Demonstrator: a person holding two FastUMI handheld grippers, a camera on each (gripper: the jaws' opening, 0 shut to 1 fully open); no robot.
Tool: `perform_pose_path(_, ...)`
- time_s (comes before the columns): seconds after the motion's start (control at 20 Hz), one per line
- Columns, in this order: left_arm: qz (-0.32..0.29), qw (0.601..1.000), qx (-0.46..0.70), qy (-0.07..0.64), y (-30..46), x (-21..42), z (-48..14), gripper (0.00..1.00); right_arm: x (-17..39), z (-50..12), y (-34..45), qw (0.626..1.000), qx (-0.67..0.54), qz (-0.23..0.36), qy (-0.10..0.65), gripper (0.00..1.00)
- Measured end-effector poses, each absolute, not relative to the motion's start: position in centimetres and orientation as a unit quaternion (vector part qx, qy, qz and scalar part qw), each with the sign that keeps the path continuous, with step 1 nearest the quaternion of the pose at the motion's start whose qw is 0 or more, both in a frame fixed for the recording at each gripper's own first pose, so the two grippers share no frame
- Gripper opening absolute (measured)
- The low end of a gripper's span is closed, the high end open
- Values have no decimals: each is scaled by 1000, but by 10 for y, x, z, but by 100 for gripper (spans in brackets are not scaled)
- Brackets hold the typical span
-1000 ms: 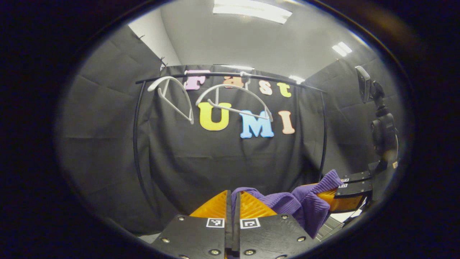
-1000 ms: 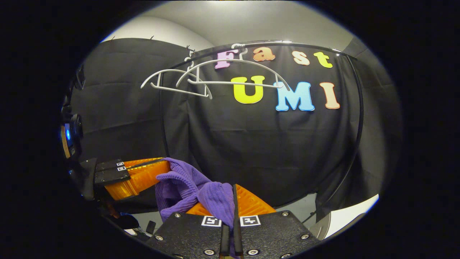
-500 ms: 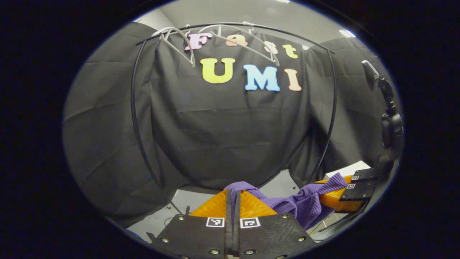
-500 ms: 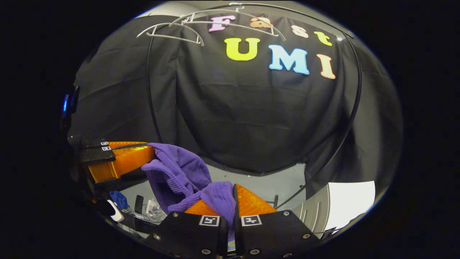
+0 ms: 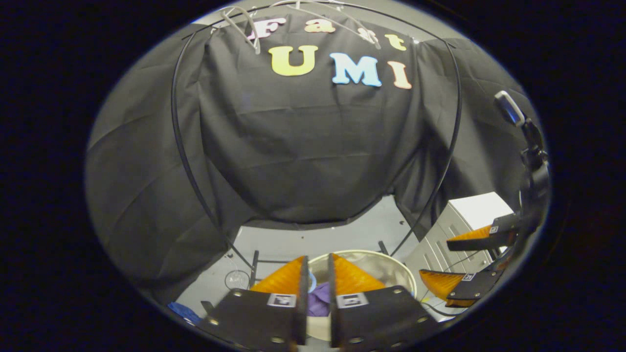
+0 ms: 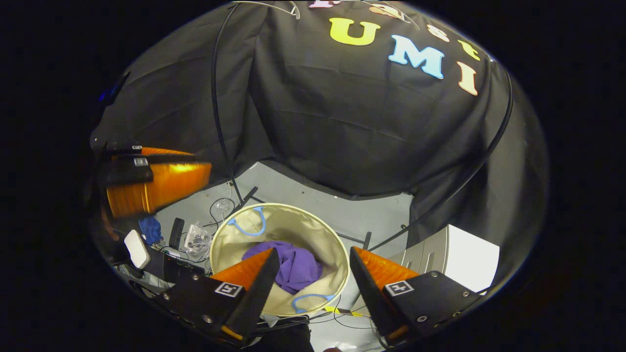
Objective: Grasp the clothes on the hanger with both hands and then place them into the laundry hamper below.
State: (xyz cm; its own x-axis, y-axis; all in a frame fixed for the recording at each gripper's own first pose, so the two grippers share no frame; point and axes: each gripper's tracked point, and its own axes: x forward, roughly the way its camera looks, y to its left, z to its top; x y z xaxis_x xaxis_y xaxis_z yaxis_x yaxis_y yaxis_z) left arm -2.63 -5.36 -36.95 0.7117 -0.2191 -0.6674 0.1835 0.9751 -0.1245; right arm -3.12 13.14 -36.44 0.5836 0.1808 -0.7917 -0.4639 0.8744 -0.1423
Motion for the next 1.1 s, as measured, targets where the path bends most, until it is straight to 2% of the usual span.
perform_pose_path(0.15,-86,923,-13,375,-32,-39,-375,100,-29,-359,129,882,-157,178,407,96)
perform_pose_path(0.2,-81,925,-13,371,-29,-38,-369,100,-28,-353,128,886,-154,175,402,96)
perform_pose_path(0.25,-79,928,-14,363,-27,-35,-361,90,-25,-344,128,890,-150,173,394,96)
perform_pose_path(0.3,-77,932,-14,354,-25,-31,-349,100,-25,-334,128,896,-145,171,383,96)
perform_pose_path(0.5,-71,952,-32,296,-18,-14,-284,98,-11,-276,130,924,-122,161,325,96)
perform_pose_path(0.75,-92,978,-6,189,-30,5,-180,100,11,-177,110,961,-96,144,215,95)
perform_pose_path(1.0,-78,991,-10,112,-40,10,-80,100,17,-86,72,979,-85,130,135,95)
perform_pose_path(1.05,-76,992,-16,104,-41,7,-65,90,18,-67,61,981,-90,127,116,95)
perform_pose_path(1.1,-75,992,-23,97,-46,4,-48,95,16,-49,50,983,-94,126,96,96)
